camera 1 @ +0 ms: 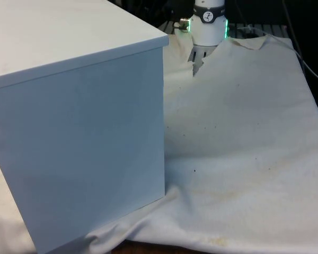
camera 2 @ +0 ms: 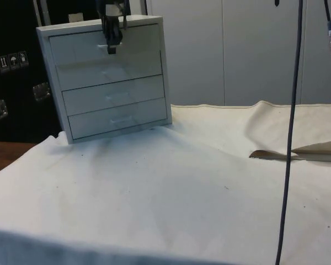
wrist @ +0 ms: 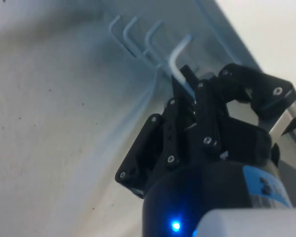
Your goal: Open the drawer, then close it.
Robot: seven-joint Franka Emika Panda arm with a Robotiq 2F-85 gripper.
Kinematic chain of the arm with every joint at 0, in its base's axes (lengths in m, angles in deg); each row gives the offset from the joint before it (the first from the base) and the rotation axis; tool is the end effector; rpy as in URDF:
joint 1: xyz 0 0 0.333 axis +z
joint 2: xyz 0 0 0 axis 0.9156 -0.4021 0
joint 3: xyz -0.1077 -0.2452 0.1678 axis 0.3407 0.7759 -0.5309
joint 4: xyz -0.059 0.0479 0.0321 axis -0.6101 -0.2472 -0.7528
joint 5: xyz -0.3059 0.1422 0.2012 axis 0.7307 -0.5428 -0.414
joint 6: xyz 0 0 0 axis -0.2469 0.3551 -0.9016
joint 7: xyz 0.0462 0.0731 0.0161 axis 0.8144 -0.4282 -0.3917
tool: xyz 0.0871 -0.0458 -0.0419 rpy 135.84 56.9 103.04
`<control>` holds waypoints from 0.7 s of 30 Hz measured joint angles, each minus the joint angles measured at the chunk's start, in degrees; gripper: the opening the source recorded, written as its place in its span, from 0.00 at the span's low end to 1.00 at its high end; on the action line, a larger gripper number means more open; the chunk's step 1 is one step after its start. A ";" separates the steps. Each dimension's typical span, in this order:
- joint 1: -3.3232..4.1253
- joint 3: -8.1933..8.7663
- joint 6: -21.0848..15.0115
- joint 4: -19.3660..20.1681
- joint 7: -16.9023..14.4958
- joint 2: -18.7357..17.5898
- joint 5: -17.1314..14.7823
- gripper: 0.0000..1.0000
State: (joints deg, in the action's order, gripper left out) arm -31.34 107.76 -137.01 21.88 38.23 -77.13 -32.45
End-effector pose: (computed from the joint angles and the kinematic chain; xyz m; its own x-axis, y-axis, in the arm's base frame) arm 0.6405 -0.0746 0.4120 0.7623 0.6467 0.0247 0.5544 -0.6723 0.4906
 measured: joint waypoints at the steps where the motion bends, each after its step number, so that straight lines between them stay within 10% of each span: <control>1: 0.00 0.00 0.00 0.00 0.00 0.00 0.00 0.00; 21: 0.63 0.06 0.06 0.69 0.52 0.80 0.29 0.00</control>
State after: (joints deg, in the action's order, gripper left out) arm -30.71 107.81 -136.95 22.56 38.75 -76.32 -32.16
